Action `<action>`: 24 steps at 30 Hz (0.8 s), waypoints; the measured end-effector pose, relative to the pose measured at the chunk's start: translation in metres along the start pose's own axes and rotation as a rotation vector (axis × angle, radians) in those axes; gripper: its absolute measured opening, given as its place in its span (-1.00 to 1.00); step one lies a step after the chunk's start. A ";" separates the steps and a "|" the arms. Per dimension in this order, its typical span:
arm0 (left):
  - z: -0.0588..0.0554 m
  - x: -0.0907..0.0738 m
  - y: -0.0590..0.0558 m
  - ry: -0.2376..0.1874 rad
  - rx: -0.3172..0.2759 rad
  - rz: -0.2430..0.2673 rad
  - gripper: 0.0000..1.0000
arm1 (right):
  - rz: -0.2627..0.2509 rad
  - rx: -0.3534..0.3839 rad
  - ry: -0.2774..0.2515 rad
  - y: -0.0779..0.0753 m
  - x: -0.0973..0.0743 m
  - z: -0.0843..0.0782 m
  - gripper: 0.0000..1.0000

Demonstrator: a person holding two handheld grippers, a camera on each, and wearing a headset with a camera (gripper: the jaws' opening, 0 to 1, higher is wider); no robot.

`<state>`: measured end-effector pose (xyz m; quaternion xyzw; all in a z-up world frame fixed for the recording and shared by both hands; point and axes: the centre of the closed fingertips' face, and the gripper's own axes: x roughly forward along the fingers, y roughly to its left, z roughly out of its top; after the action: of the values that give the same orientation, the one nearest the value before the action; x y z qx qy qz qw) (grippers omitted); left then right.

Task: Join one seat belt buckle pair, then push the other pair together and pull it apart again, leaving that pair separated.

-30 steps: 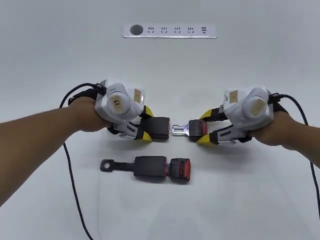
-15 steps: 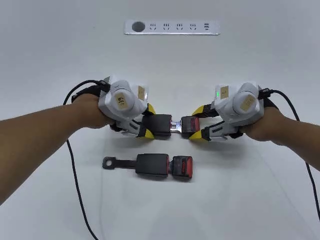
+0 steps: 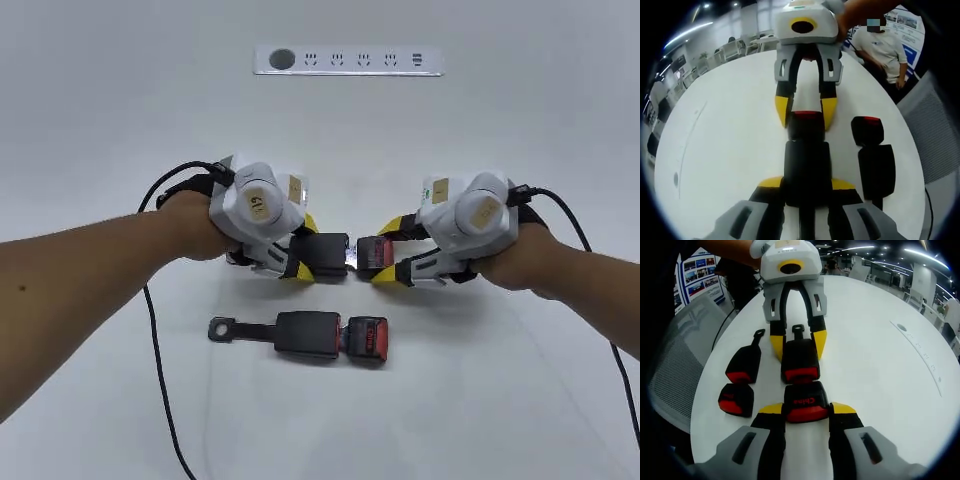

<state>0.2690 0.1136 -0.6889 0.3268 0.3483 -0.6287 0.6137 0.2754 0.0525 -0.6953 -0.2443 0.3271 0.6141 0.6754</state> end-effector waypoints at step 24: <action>-0.002 0.002 0.001 0.019 -0.045 0.016 -0.34 | -0.033 0.025 0.037 0.007 -0.001 0.004 -0.37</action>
<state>0.2700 0.1148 -0.6916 0.3213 0.3656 -0.6128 0.6226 0.2690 0.0556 -0.6916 -0.2526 0.3433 0.5942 0.6821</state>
